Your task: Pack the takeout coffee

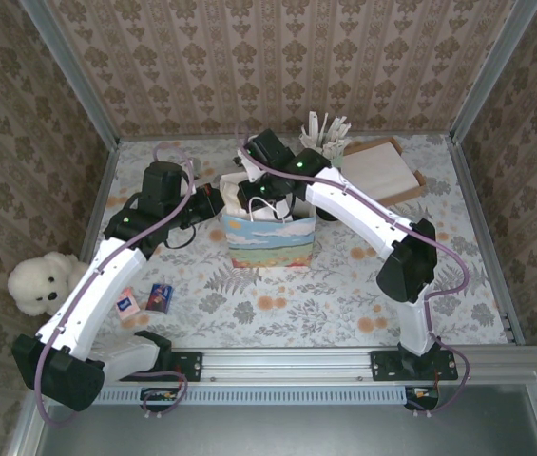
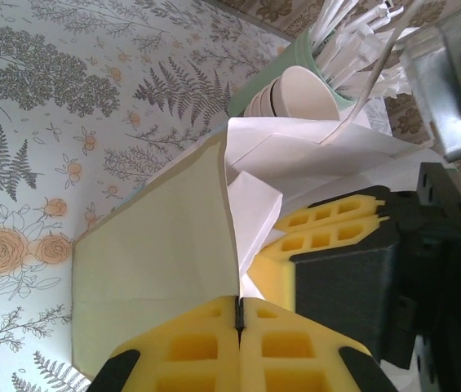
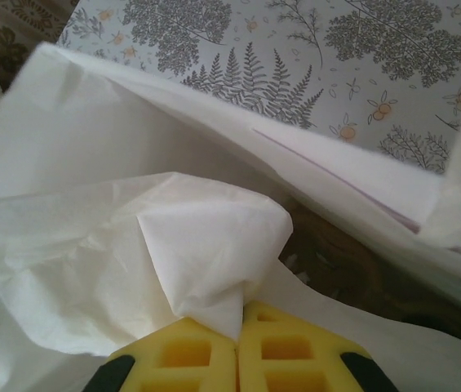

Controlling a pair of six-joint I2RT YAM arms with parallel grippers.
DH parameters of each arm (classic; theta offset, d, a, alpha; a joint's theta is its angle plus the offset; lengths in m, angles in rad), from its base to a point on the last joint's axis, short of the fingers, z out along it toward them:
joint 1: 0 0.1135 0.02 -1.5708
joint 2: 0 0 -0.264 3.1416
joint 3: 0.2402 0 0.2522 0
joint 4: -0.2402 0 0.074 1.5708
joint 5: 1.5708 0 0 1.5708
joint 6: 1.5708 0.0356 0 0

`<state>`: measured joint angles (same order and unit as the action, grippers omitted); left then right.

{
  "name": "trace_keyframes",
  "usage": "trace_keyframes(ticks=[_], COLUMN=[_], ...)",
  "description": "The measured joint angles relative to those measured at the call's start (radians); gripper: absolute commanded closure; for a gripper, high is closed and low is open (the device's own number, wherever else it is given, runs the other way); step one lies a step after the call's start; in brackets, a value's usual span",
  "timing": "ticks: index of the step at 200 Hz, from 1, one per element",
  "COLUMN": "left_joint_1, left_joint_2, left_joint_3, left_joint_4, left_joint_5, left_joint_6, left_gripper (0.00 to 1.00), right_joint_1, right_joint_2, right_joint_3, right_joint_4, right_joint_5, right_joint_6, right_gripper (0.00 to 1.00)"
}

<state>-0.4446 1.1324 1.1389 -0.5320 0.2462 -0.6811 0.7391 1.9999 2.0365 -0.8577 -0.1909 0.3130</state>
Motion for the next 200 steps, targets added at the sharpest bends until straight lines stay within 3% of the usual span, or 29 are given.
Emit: trace_keyframes(ticks=[50,74,113,132,144,200], left_joint_1=[0.000,0.000,0.000,0.000,0.000,-0.001], left_joint_2=[0.007,0.010,0.013,0.013,0.013,0.018], left_joint_3=[0.005,0.007,0.007,0.007,0.007,0.007], left_joint_4=[0.000,0.000,0.001,0.001,0.000,0.003], left_joint_5=[-0.015,-0.023,-0.030,-0.030,-0.030,-0.029], left_joint_6=[0.000,0.000,0.000,0.000,0.000,0.000], left_gripper=[1.00,1.00,1.00,1.00,1.00,1.00], right_joint_1=[-0.009,-0.033,-0.070,-0.069,-0.069,-0.048], right_joint_2=[-0.034,-0.114,-0.230,-0.238,-0.237,-0.139], right_joint_3=[-0.059,-0.123,-0.185,-0.189,-0.204,-0.213], right_joint_4=[0.051,0.085,0.122,0.120,0.115,0.077], right_joint_5=[-0.086,-0.108,-0.026,0.027,0.039,-0.021], right_joint_6=[-0.057,-0.072,-0.109,-0.129,-0.133,-0.131], right_gripper=[0.73,0.57,0.42,0.41,0.46,0.51])
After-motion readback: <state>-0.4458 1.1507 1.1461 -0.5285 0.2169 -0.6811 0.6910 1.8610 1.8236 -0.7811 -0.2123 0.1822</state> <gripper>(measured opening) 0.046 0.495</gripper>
